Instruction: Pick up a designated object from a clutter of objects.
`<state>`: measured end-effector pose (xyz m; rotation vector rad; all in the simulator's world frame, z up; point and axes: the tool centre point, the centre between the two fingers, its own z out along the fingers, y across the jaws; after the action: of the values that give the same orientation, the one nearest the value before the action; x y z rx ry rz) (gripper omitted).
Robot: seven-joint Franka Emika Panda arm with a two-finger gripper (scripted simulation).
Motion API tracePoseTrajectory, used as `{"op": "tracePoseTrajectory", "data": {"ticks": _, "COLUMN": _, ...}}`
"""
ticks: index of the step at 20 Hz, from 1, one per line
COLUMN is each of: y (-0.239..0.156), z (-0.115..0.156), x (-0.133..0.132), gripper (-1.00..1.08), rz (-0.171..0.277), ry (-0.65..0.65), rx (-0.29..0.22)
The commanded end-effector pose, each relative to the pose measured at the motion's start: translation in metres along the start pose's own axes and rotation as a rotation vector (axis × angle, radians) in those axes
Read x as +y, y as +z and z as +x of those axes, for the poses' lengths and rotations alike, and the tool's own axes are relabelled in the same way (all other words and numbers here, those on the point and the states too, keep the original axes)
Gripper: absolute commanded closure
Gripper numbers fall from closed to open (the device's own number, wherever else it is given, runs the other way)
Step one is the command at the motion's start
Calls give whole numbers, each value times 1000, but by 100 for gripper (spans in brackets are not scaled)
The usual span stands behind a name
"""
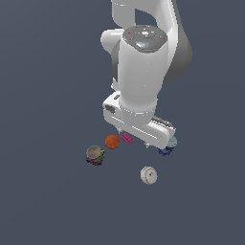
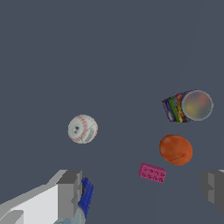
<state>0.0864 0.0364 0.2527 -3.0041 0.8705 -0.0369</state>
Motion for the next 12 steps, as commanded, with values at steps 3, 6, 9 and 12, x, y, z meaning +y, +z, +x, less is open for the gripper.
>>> {"op": "tracePoseTrajectory", "data": {"ticks": 3, "y": 19, "z": 4, "x": -14, "gripper": -92, "rz": -1, "ry": 106, "rx": -4}}
{"op": "tracePoseTrajectory", "data": {"ticks": 6, "y": 32, "z": 6, "x": -23, "gripper": -92, "rz": -2, "ry": 175, "rx": -6}}
{"op": "tracePoseTrajectory", "data": {"ticks": 9, "y": 45, "z": 7, "x": -32, "gripper": -92, "rz": -4, "ry": 245, "rx": -8}}
{"op": "tracePoseTrajectory", "data": {"ticks": 12, "y": 58, "z": 8, "x": -41, "gripper": -92, "rz": -6, "ry": 314, "rx": -10}}
